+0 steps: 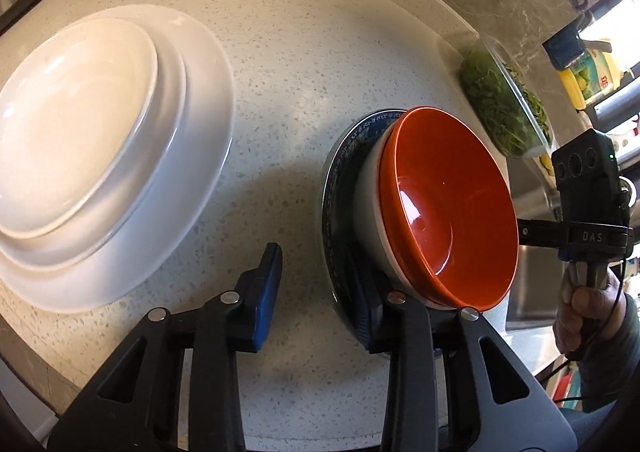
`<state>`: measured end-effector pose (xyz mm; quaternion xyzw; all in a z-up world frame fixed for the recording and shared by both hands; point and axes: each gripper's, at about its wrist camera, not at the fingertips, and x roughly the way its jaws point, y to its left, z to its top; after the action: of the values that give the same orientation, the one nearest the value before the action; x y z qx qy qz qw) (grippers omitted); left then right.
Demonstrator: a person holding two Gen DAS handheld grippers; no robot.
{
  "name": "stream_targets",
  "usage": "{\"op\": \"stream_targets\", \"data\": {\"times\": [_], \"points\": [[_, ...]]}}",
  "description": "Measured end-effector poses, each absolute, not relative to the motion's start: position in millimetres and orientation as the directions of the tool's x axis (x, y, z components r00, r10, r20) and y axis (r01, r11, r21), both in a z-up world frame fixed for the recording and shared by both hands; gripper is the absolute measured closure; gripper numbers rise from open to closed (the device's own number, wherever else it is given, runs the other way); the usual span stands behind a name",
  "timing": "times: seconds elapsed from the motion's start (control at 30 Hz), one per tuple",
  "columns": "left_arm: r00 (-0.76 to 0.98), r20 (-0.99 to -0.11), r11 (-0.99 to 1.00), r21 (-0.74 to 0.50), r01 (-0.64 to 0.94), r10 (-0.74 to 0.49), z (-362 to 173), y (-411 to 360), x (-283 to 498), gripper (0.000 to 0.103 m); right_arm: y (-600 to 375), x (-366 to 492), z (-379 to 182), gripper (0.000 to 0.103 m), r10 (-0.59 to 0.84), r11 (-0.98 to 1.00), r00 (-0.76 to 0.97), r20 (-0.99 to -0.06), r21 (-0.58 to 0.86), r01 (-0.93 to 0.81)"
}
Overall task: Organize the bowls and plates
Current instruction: 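Close the left gripper on the bowl stack rim while the right gripper grips the opposite rim, then carry the nested bowl stack with both grippers over the white plate stack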
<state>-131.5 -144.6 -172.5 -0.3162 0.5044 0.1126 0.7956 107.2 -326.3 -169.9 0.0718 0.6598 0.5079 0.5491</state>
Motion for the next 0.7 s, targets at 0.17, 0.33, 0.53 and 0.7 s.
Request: {"op": "stream_targets", "data": {"times": [0.17,0.33,0.53,0.7], "points": [[0.473,-0.866,0.792,-0.401,-0.46,-0.163,-171.6,-149.9,-121.3,0.09,-323.0,102.9,-169.0,0.091,0.66,0.463,-0.392,-0.64,0.759,-0.458],[0.463,-0.875,0.816,-0.368,-0.446,-0.141,-168.5,-154.5,-118.3,0.092,-324.2,102.6,-167.9,0.091,0.659,0.465,-0.385,-0.647,0.752,-0.467],[0.463,-0.876,0.816,-0.362,-0.45,-0.133,-169.0,-157.4,-120.1,0.092,-322.8,96.4,-163.7,0.09,0.658,0.468,-0.369,-0.656,0.741,-0.482],[0.467,-0.875,0.815,-0.359,-0.454,-0.125,-165.7,-158.0,-123.6,0.092,-321.0,93.5,-159.7,0.09,0.655,0.468,-0.36,-0.664,0.731,-0.496]]}}
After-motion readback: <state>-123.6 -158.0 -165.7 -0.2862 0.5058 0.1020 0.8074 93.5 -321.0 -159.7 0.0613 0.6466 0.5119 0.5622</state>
